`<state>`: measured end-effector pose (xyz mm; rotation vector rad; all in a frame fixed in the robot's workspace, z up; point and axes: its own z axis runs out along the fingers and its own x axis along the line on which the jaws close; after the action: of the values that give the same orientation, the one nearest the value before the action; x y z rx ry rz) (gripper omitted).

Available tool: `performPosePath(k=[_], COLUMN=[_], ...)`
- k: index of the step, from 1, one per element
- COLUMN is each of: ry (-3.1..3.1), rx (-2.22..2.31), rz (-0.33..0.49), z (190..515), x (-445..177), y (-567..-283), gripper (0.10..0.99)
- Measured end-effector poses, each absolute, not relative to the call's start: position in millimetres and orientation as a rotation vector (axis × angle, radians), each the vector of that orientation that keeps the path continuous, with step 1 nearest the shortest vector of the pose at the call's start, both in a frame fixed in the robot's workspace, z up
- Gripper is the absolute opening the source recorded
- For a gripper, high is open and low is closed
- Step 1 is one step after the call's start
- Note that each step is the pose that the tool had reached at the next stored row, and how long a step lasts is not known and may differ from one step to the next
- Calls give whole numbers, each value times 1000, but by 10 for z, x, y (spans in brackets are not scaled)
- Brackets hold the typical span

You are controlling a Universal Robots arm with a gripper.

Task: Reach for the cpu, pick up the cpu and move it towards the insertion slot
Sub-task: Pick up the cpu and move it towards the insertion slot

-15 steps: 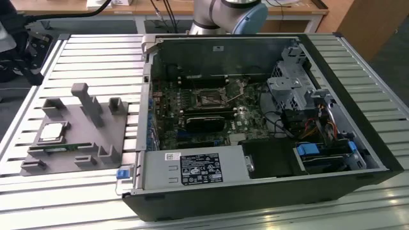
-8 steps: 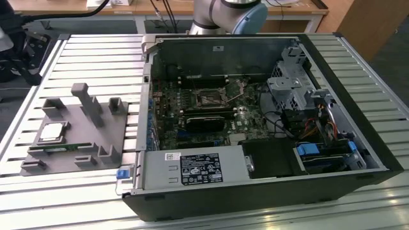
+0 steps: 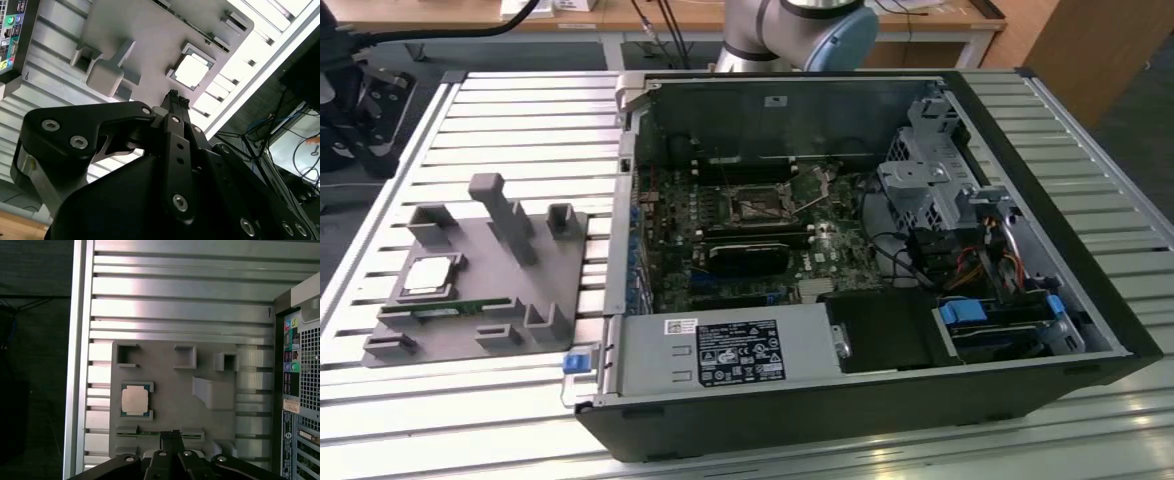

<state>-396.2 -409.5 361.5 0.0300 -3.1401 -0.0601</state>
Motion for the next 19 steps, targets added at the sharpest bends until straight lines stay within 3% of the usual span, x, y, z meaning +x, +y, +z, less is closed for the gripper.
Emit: performPosePath(k=[19], ry=[-3140], rx=[30], rz=[-60], z=[3546], x=[-4285], y=[-4095], gripper=[106])
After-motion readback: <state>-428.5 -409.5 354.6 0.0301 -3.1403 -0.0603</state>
